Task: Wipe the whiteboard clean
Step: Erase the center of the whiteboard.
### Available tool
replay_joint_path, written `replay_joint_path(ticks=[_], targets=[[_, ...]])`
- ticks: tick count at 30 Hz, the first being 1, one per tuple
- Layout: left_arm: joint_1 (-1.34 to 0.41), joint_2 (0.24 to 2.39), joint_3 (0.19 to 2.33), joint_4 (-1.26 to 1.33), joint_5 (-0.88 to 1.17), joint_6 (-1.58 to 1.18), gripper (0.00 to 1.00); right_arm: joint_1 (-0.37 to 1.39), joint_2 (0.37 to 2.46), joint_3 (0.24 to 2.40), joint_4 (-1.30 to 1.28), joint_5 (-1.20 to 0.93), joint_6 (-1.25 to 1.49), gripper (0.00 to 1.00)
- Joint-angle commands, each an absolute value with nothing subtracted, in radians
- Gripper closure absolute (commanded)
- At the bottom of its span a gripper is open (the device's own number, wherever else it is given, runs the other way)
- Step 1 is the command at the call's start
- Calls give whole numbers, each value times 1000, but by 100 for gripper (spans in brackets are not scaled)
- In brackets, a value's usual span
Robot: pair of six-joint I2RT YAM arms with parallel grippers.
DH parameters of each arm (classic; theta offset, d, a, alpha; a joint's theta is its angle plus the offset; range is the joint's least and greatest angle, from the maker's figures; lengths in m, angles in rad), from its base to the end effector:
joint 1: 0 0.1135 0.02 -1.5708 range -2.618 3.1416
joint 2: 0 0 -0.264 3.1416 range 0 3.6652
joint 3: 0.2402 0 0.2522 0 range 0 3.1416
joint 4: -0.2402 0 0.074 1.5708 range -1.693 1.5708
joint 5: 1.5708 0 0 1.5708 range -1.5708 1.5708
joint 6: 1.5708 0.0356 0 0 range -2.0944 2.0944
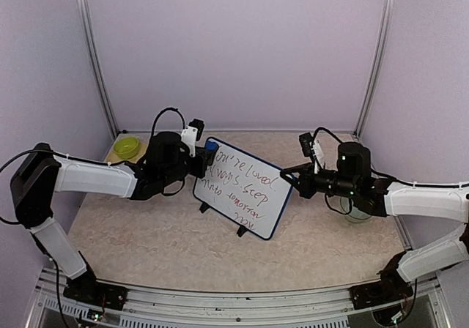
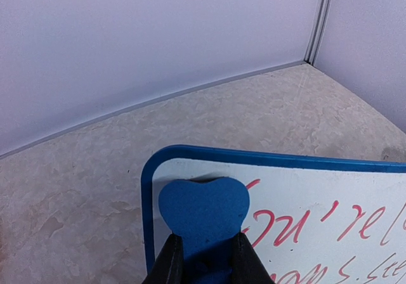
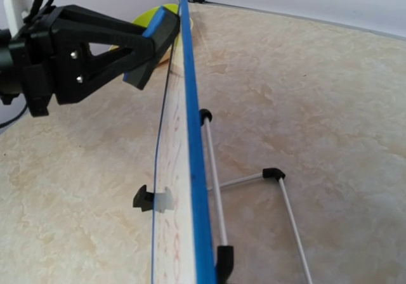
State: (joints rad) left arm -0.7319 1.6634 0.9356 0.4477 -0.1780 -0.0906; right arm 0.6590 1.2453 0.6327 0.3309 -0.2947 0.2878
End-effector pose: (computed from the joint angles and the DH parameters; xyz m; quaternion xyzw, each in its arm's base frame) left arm 0.2810 -0.2439 0.2281 0.2001 0.7720 -0.1744 0.5775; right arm 0.2105 0.1761 0.2418 -0.2326 0.7609 0.3754 0.4755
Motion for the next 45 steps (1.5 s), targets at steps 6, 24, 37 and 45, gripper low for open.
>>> replay_joint_path(ticks=[6, 24, 37, 45], targets=[[-736, 1693, 855, 425, -181, -124, 83, 663, 1262, 601, 223, -314, 164, 100], [-730, 1668, 931, 419, -143, -107, 83, 663, 1285, 606, 223, -337, 157, 100], [-711, 1719, 1052, 375, -133, -117, 83, 663, 1285, 608, 217, -344, 154, 100], [-709, 1714, 920, 389, -155, -165, 83, 663, 1295, 612, 214, -354, 155, 100]])
